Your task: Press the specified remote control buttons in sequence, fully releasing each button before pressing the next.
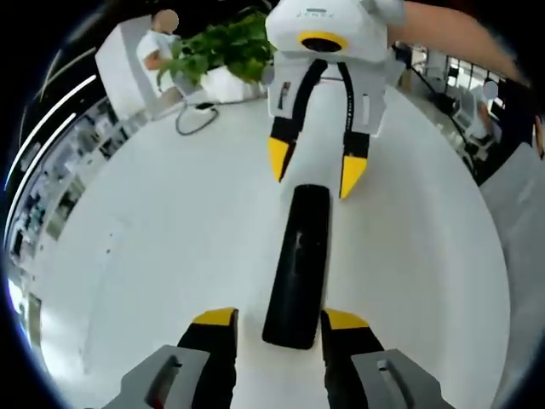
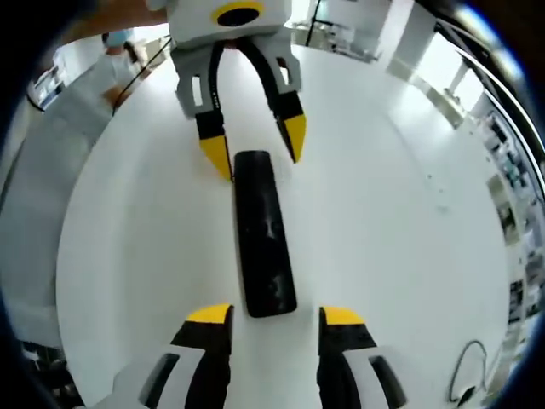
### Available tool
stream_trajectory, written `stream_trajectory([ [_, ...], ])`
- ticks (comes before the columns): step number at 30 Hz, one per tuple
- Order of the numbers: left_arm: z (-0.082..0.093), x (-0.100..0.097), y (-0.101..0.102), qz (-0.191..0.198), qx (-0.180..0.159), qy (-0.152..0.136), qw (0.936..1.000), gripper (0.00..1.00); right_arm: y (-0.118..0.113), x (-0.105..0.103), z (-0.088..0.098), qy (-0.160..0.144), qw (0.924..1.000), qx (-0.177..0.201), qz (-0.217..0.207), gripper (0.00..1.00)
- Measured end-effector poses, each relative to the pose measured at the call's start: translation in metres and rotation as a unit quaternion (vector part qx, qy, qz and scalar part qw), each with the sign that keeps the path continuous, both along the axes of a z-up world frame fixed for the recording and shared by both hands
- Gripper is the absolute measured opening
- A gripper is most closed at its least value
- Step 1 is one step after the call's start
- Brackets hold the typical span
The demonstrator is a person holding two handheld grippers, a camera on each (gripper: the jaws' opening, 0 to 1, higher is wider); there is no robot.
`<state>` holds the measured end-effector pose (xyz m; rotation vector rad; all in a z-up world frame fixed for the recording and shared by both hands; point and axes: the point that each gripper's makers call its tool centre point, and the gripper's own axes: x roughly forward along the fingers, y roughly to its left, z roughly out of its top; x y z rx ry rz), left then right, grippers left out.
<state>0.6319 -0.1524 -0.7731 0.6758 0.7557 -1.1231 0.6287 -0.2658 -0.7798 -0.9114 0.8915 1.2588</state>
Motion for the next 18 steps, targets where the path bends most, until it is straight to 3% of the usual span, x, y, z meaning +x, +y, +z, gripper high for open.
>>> stream_trajectory([
  [9,0.011,-0.011,-0.001,0.039,-0.044,0.004,0.9983,0.46,0.012,-0.003,0.007,0.010,0.9958,0.071,-0.057,0.48],
  [18,0.016,-0.016,0.004,0.078,-0.084,0.010,0.9934,0.47,0.013,-0.017,0.012,0.018,0.9903,0.099,-0.096,0.50],
])
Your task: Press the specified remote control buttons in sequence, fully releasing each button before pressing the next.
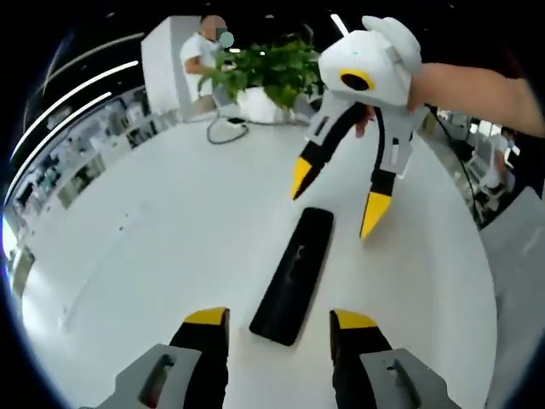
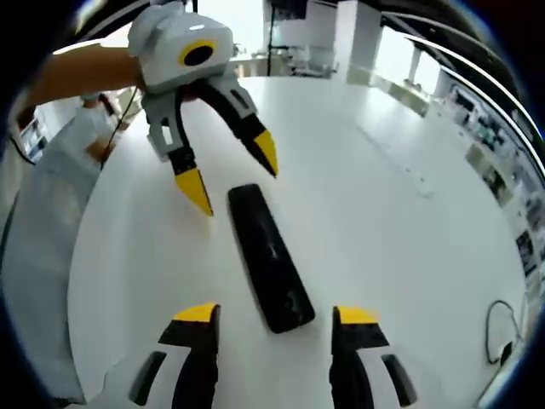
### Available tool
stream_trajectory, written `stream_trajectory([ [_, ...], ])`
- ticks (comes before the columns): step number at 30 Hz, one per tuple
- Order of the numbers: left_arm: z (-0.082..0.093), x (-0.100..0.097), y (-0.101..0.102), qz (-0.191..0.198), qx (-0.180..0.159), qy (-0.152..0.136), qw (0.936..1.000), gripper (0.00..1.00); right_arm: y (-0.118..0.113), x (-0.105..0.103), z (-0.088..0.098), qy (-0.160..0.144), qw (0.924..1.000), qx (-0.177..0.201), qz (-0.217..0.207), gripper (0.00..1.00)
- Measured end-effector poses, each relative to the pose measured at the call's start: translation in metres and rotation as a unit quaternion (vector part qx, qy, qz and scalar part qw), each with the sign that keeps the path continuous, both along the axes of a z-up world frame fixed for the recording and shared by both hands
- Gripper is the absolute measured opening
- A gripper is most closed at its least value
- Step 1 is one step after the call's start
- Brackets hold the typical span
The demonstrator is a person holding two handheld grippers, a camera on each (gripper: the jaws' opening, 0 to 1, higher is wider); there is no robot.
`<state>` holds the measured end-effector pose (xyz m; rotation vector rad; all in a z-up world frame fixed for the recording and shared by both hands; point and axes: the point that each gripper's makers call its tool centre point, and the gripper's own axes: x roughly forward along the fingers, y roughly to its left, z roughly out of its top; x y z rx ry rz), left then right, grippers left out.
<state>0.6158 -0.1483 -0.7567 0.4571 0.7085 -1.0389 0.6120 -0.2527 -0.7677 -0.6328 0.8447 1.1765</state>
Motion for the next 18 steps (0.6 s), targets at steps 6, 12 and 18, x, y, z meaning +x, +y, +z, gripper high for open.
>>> stream_trajectory([
  [6,0.013,-0.005,-0.002,0.024,-0.039,-0.014,0.9989,0.48,-0.002,-0.004,0.007,0.000,0.9994,0.023,-0.025,0.49],
  [12,0.019,-0.017,0.001,0.036,-0.056,-0.010,0.9977,0.51,0.001,-0.011,0.024,-0.005,0.9971,0.055,-0.053,0.50],
  [18,0.036,-0.030,0.000,0.053,-0.084,-0.012,0.9950,0.52,0.000,-0.015,0.041,-0.023,0.9935,0.078,-0.080,0.51],
])
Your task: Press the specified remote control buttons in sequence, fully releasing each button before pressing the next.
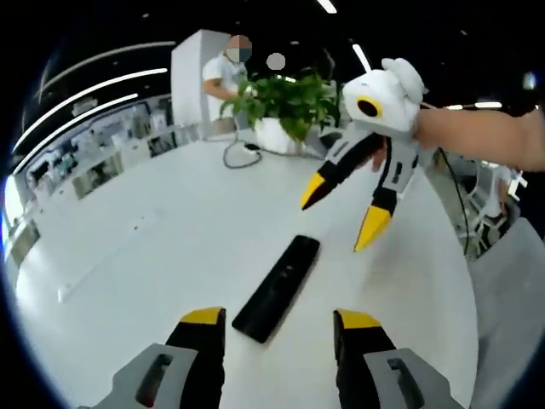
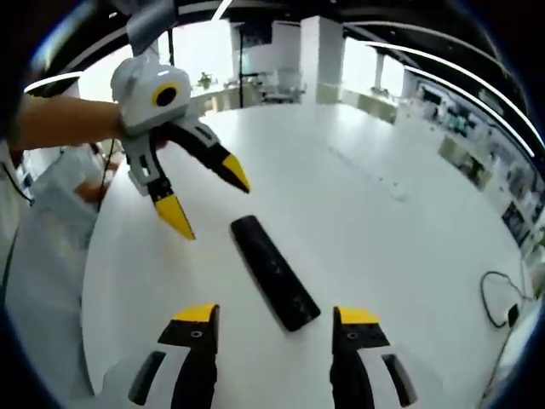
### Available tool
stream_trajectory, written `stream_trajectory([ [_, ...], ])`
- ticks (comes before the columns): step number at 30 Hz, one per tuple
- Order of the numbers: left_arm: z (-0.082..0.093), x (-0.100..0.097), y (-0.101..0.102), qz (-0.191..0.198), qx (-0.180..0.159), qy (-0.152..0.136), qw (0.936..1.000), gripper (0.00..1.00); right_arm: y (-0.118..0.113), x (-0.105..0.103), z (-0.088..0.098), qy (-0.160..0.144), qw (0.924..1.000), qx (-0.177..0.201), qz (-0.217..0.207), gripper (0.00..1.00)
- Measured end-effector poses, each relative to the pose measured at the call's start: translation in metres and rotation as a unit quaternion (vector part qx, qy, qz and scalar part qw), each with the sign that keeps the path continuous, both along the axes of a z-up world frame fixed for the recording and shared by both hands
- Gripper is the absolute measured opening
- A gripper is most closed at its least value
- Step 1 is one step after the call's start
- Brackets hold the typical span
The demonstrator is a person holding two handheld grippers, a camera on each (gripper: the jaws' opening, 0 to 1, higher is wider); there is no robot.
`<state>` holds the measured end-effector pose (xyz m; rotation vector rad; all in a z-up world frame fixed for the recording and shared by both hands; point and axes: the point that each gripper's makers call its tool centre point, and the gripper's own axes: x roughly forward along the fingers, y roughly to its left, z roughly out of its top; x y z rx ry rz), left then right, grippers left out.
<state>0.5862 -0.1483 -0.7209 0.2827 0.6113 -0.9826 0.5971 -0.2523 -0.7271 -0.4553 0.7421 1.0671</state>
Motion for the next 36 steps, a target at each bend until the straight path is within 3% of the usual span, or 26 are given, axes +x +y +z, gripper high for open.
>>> stream_trajectory([
  [13,0.028,-0.033,0.012,0.026,-0.036,-0.007,0.9990,0.56,0.001,-0.040,0.026,-0.016,0.9986,0.029,-0.041,0.53],
  [16,0.029,-0.041,0.017,0.040,-0.049,0.010,0.9980,0.57,0.003,-0.054,0.030,-0.018,0.9984,0.033,-0.043,0.54],
  [26,0.039,-0.074,0.022,0.049,-0.063,0.003,0.9968,0.61,0.002,-0.080,0.042,-0.032,0.9973,0.043,-0.050,0.56],
  [36,0.043,-0.094,0.036,0.068,-0.092,0.009,0.9934,0.62,-0.004,-0.099,0.042,-0.035,0.9938,0.071,-0.079,0.57],
])
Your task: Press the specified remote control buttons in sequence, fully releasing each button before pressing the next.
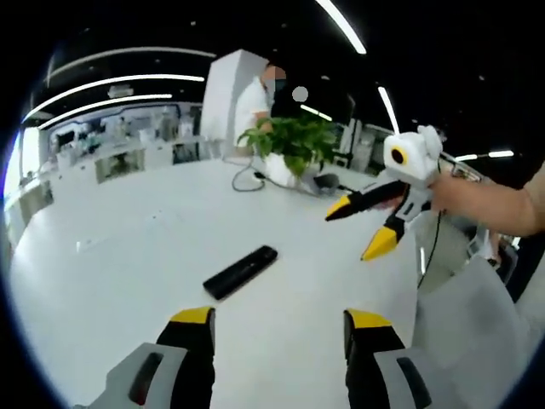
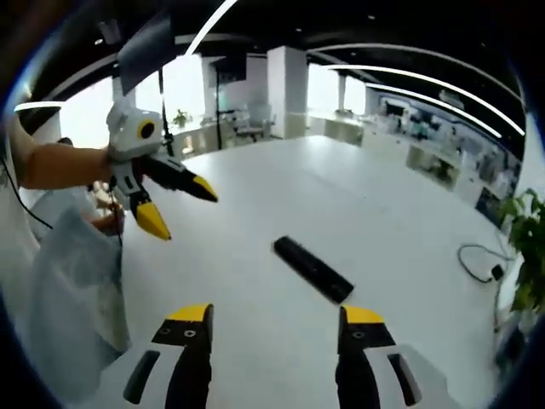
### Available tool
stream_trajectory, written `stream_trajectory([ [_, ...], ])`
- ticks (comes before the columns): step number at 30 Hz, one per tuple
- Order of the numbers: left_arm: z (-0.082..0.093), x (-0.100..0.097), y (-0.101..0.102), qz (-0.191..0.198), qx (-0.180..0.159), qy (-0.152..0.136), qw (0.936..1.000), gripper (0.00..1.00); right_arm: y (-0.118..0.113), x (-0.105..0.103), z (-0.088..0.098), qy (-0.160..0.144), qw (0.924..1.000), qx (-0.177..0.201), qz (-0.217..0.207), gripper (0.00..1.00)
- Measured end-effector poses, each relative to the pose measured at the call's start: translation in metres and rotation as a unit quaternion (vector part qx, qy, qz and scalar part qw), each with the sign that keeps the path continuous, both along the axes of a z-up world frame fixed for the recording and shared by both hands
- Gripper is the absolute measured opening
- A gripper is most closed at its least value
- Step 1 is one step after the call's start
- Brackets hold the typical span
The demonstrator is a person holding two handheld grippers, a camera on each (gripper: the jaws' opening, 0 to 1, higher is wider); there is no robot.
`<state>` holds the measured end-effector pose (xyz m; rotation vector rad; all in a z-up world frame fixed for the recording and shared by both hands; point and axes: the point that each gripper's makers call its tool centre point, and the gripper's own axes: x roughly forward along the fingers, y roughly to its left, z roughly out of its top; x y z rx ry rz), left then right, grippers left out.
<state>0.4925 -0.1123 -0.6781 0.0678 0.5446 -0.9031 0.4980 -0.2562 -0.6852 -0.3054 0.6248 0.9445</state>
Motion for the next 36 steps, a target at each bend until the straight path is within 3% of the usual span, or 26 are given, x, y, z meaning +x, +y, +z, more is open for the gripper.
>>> stream_trajectory([
  [7,0.005,-0.009,0.007,0.021,-0.024,-0.002,0.9995,0.63,-0.003,-0.013,0.002,-0.004,0.9995,0.022,-0.022,0.58],
  [21,0.005,-0.037,0.027,0.041,-0.036,0.001,0.9985,0.65,-0.006,-0.042,0.013,-0.013,0.9978,0.048,-0.044,0.61],
  [24,0.007,-0.045,0.030,0.046,-0.050,0.003,0.9977,0.65,-0.003,-0.051,0.016,-0.025,0.9974,0.052,-0.043,0.60],
  [30,0.002,-0.067,0.031,0.045,-0.040,-0.001,0.9982,0.67,0.002,-0.072,0.019,-0.028,0.9966,0.066,-0.042,0.60],
  [36,0.001,-0.084,0.033,0.052,-0.051,0.005,0.9973,0.68,0.003,-0.083,0.020,-0.026,0.9955,0.076,-0.050,0.61],
])
